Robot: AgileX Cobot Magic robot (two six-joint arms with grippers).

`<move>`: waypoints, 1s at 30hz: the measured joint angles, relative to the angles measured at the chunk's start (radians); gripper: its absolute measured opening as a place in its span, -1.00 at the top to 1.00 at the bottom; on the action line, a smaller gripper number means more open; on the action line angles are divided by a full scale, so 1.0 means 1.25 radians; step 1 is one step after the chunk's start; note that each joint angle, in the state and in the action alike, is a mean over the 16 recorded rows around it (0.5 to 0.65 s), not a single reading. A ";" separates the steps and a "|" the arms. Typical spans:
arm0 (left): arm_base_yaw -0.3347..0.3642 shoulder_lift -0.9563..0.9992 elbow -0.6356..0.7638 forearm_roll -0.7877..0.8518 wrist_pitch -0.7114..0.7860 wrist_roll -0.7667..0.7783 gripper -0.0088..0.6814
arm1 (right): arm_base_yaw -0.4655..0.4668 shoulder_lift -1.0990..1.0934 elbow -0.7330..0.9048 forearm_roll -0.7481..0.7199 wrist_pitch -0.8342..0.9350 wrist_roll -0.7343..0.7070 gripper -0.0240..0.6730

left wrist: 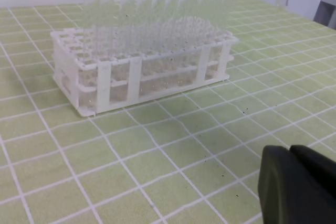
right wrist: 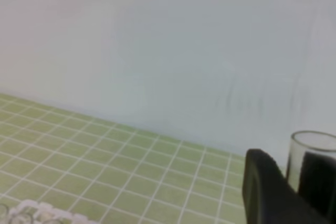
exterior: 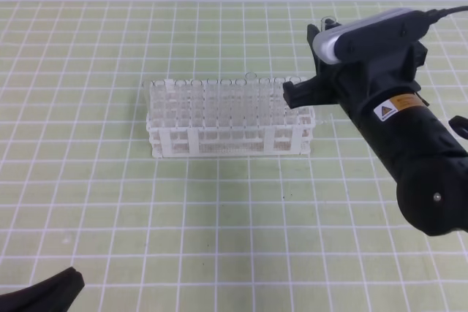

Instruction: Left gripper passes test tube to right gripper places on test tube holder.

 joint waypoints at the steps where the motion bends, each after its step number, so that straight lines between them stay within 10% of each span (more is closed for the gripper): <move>1: 0.000 0.000 0.000 0.000 0.000 0.000 0.98 | 0.000 0.003 0.001 -0.003 -0.002 0.006 0.66; 30: 0.000 0.001 0.002 0.000 -0.001 0.002 0.98 | -0.106 -0.007 0.002 -0.256 0.025 0.305 0.66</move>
